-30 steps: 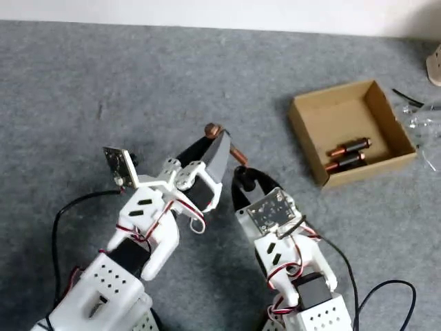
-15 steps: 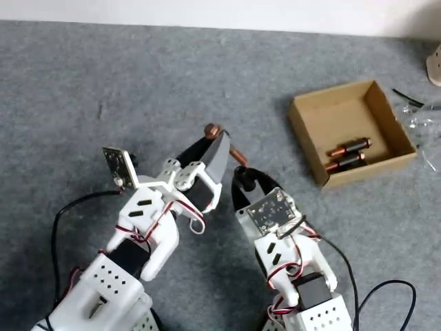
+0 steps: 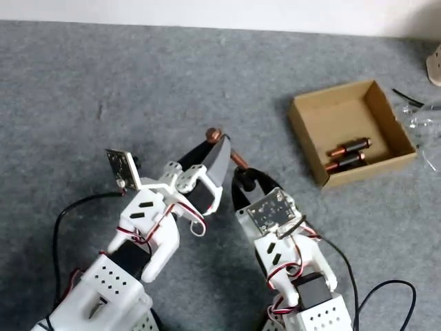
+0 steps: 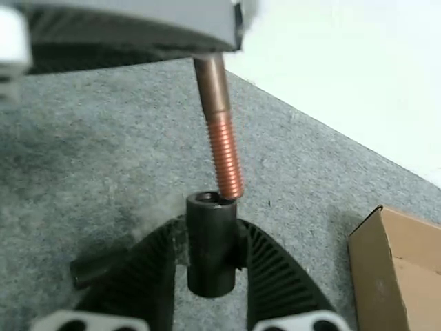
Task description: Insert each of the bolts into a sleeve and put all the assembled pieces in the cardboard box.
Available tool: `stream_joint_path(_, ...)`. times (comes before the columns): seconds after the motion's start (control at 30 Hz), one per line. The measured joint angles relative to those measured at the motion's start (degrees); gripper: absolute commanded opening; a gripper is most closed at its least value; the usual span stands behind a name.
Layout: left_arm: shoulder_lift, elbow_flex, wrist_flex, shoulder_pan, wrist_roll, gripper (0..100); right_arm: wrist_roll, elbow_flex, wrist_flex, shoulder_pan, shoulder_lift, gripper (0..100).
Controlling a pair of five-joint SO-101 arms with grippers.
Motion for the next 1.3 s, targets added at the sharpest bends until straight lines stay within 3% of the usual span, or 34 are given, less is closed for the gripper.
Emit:
stream_joint_path(0.93,-0.8,0.0,6.1,0.8,0.4,1,0.0,0.0,0.0,0.0,0.1,0.5)
stream_joint_path(1.3,-2.1,-0.2,13.0,0.9,0.5,1,0.2,0.1,0.2,-0.2,0.2,0.5)
